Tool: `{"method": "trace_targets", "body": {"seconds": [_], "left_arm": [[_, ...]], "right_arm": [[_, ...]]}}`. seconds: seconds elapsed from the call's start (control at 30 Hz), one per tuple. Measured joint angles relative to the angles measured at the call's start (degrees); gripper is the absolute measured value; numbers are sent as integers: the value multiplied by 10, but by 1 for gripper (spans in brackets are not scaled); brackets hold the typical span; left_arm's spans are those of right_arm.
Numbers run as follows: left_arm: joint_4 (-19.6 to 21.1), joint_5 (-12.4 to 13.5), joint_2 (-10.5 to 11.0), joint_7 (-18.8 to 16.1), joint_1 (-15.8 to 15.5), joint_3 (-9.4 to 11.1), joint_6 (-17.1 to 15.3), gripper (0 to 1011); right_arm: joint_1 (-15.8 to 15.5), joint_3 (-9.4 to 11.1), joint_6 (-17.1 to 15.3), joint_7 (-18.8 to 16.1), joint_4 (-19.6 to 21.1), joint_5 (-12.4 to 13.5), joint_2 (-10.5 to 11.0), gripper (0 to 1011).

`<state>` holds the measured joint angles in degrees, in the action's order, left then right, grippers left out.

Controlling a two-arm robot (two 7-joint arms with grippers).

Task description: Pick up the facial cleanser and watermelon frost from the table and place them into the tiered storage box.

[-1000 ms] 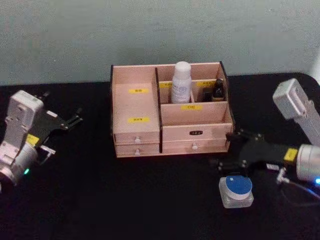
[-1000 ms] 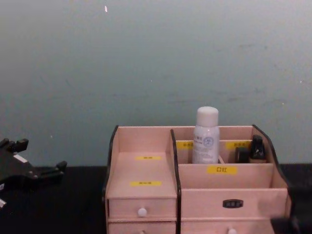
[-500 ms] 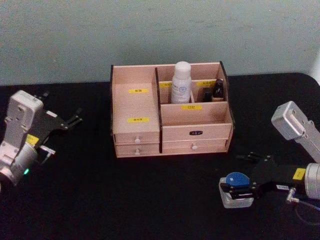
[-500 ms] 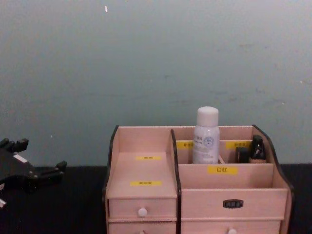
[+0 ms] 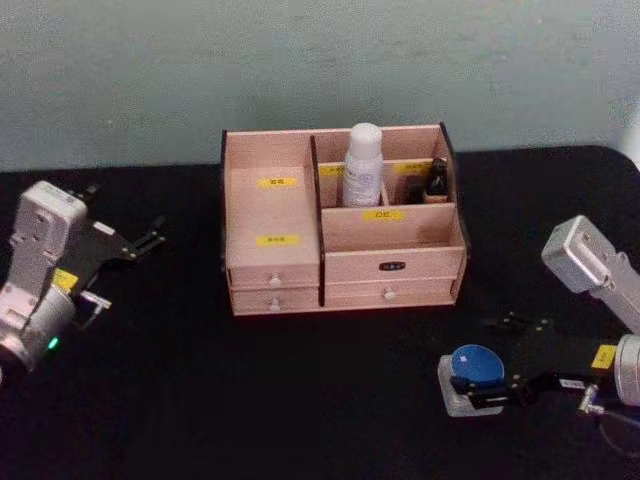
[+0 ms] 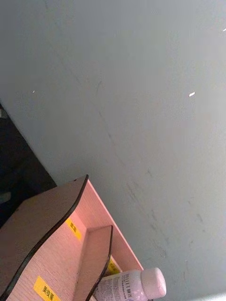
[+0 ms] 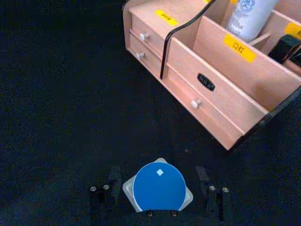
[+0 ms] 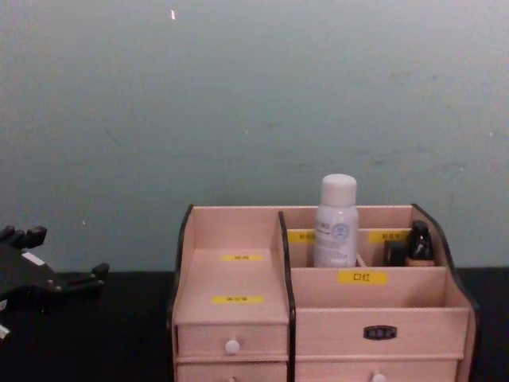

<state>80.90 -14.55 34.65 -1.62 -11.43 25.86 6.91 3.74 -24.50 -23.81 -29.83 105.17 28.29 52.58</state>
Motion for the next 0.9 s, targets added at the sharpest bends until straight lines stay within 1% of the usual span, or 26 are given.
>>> {"method": "trace_targets", "body": {"seconds": [0.33,0.9], "left_arm": [[0,0,0,0,0,0,0,1001],[0,0,0,0,0,0,0,1001]], "right_arm": [[3,-9,-5,-4,-12,-18,-7,1000],[-4,-6,-13,-2,-15,-33,-12,1000]]}}
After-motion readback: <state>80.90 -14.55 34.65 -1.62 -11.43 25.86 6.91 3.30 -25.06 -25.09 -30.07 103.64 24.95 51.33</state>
